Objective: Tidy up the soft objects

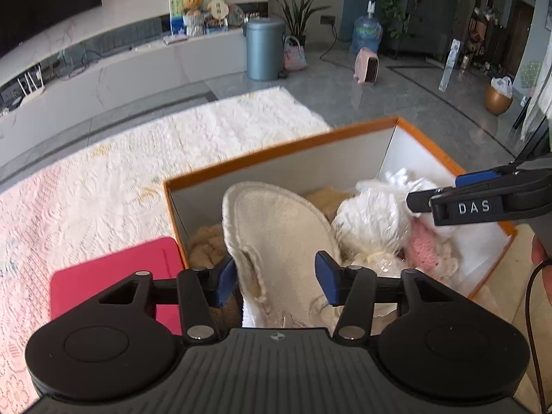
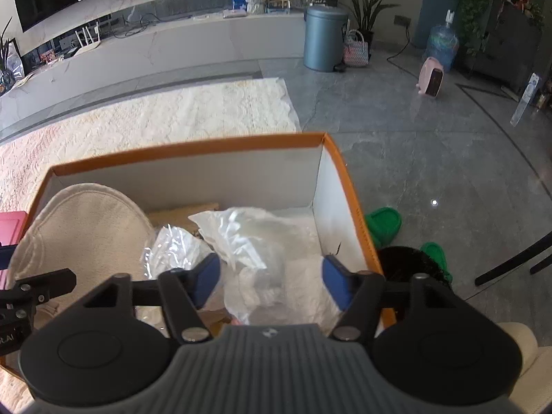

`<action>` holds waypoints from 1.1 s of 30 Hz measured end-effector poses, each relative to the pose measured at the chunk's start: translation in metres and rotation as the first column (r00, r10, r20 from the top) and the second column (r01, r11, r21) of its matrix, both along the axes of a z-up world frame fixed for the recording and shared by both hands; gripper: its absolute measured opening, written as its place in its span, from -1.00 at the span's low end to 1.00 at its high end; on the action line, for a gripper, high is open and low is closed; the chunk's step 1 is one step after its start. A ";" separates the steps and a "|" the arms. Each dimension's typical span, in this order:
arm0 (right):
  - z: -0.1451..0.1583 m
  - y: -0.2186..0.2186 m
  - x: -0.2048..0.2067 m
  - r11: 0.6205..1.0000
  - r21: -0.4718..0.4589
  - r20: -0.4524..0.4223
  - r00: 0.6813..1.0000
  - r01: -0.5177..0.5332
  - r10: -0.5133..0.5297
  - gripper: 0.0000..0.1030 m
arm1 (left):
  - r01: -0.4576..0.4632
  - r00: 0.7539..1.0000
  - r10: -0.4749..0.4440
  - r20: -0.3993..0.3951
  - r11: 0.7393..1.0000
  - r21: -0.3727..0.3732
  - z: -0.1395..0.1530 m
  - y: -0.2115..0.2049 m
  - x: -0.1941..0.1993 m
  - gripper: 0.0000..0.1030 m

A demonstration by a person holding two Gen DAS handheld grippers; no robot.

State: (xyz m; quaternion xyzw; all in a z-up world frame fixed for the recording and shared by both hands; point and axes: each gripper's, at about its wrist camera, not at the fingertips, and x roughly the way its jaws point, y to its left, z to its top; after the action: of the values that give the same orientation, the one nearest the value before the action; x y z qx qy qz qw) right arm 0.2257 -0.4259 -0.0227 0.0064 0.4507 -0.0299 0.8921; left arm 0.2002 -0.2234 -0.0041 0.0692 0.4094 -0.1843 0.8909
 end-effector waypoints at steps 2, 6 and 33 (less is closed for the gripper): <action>0.009 0.002 -0.005 1.000 -0.012 0.007 1.000 0.003 -0.003 0.60 | 0.002 1.000 -0.002 0.026 1.000 -0.020 0.012 0.004 -0.006 0.32; 0.027 0.012 -0.018 0.999 -0.040 0.018 1.000 -0.005 0.006 0.70 | 0.015 0.996 -0.010 0.088 0.999 -0.051 0.038 0.011 -0.022 0.42; 0.145 0.130 -0.201 0.995 -0.082 0.326 0.941 -0.064 0.088 0.95 | -0.121 0.892 0.191 0.410 0.974 -0.190 0.104 0.108 -0.147 0.49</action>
State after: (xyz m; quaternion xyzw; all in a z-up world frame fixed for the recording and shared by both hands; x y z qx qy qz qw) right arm 0.0250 -0.2957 0.1226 -0.0375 0.2943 -0.0098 0.9549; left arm 0.0531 -0.1152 0.0996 0.0033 0.1932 -0.1245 0.9732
